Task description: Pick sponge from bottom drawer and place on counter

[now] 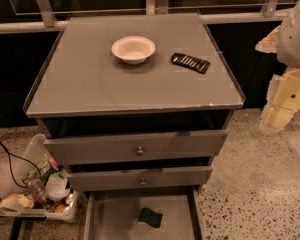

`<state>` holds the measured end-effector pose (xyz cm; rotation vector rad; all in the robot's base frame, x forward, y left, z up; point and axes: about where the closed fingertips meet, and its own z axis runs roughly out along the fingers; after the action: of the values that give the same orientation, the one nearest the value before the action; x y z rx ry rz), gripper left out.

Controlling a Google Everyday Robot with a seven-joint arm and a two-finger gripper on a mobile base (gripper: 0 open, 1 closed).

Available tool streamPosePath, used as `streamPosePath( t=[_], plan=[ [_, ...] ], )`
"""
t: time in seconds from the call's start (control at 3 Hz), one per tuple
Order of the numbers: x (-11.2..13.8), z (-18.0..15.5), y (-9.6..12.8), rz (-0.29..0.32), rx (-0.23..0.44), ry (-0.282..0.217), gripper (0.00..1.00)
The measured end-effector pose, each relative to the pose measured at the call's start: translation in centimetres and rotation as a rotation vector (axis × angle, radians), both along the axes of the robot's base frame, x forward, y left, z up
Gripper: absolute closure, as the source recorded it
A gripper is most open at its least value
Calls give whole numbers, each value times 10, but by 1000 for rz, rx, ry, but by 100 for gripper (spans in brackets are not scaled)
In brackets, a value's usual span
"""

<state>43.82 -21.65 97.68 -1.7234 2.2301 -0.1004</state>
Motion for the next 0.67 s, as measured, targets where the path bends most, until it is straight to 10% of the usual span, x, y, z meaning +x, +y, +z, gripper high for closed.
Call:
streamPosePath(
  t=[0.67],
  plan=[
    [-6, -8, 5, 22, 31, -7, 0]
  ],
)
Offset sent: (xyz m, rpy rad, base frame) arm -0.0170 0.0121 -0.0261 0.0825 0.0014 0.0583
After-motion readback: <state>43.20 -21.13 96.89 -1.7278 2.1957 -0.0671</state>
